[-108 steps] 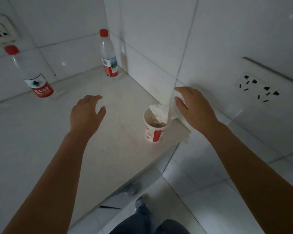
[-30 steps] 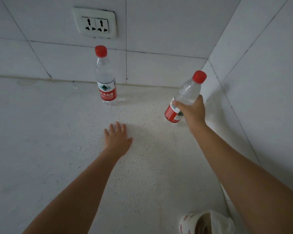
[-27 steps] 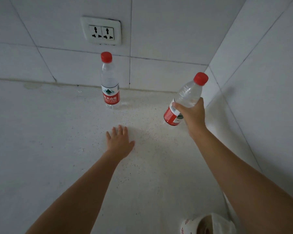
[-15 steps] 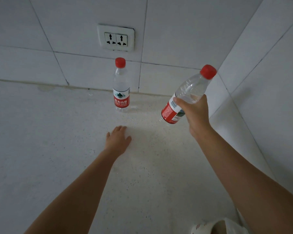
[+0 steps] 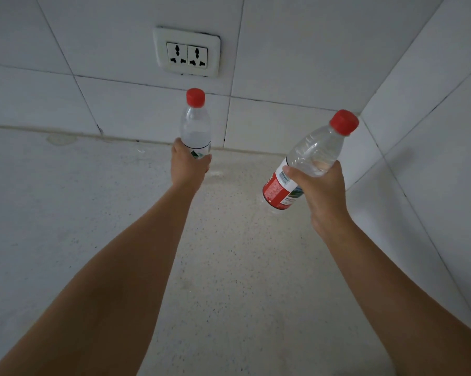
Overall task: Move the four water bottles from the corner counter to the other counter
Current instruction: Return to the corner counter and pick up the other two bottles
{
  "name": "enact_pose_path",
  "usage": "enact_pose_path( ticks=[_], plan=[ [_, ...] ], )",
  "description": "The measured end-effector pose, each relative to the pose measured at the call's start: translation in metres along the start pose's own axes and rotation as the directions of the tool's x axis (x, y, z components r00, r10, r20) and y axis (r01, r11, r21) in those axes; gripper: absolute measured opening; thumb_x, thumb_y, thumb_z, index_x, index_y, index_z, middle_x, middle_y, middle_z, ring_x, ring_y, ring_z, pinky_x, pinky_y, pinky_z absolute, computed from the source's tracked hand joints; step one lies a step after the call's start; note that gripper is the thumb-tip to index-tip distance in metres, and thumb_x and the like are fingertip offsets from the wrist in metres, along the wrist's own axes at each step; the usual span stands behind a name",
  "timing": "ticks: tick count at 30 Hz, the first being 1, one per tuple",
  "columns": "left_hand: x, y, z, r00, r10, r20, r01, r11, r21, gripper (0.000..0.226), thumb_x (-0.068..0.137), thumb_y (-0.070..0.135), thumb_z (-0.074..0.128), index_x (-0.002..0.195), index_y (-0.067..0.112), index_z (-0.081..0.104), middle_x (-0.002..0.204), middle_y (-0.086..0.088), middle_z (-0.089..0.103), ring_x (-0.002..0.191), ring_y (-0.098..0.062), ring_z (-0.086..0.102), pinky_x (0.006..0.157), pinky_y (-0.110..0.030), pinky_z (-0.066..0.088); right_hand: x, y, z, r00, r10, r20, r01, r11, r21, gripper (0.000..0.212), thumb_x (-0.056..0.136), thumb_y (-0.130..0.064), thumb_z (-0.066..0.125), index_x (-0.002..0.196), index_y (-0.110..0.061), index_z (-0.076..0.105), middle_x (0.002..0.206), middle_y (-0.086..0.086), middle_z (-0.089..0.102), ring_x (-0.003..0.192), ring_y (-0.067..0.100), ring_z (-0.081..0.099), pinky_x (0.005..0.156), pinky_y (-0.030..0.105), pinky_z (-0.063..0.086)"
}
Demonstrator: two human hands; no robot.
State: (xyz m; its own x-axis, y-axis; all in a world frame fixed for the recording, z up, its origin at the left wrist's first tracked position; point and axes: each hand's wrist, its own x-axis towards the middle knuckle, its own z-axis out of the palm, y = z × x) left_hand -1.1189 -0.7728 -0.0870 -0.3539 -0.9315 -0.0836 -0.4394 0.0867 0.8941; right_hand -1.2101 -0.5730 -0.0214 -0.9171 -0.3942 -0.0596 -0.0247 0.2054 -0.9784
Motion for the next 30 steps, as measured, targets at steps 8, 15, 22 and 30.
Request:
enact_pose_path(
  ticks=[8, 15, 22, 30],
  plan=[
    [-0.001, 0.001, 0.005, 0.999, 0.0, -0.035, -0.003, 0.996, -0.091, 0.061, 0.078, 0.011, 0.069, 0.129, 0.009, 0.036, 0.127, -0.006, 0.052, 0.089, -0.015, 0.056, 0.072, -0.022, 0.042, -0.003, 0.006, -0.002, 0.999, 0.029, 0.019, -0.029, 0.999, -0.024, 0.065, 0.07, -0.017, 0.076, 0.125, -0.018, 0.042, 0.12, 0.0, 0.056, 0.108, 0.018, 0.057, 0.079, 0.024, 0.046],
    [-0.013, 0.0, -0.002, 0.999, 0.001, -0.041, -0.007, 0.992, -0.126, 0.06, 0.076, 0.008, 0.071, 0.127, 0.008, 0.04, 0.124, -0.008, 0.055, 0.097, -0.014, 0.048, 0.079, -0.022, 0.04, -0.007, 0.0, -0.007, 0.999, 0.027, 0.04, -0.025, 0.999, -0.047, 0.065, 0.07, -0.017, 0.076, 0.126, -0.016, 0.043, 0.121, 0.002, 0.056, 0.107, 0.018, 0.057, 0.07, 0.018, 0.044],
    [-0.039, -0.005, -0.021, 0.997, -0.027, -0.078, 0.016, 0.99, -0.14, 0.061, 0.075, 0.014, 0.073, 0.127, 0.011, 0.041, 0.125, -0.006, 0.056, 0.111, -0.021, 0.053, 0.083, -0.026, 0.041, -0.016, -0.002, -0.006, 0.992, 0.022, 0.125, -0.007, 0.994, -0.113, 0.063, 0.064, -0.016, 0.079, 0.119, -0.014, 0.048, 0.117, 0.005, 0.06, 0.107, 0.023, 0.059, 0.089, 0.039, 0.051],
    [-0.086, 0.005, -0.067, 0.981, -0.016, -0.195, -0.014, 0.988, -0.155, 0.06, 0.074, 0.018, 0.075, 0.124, 0.012, 0.043, 0.121, -0.004, 0.057, 0.098, -0.015, 0.05, 0.079, -0.027, 0.041, -0.045, -0.022, 0.005, 0.963, -0.003, 0.269, 0.03, 0.995, -0.097, 0.052, 0.063, -0.008, 0.079, 0.105, -0.013, 0.048, 0.089, -0.009, 0.056, 0.089, 0.015, 0.058, 0.072, 0.027, 0.044]
  ],
)
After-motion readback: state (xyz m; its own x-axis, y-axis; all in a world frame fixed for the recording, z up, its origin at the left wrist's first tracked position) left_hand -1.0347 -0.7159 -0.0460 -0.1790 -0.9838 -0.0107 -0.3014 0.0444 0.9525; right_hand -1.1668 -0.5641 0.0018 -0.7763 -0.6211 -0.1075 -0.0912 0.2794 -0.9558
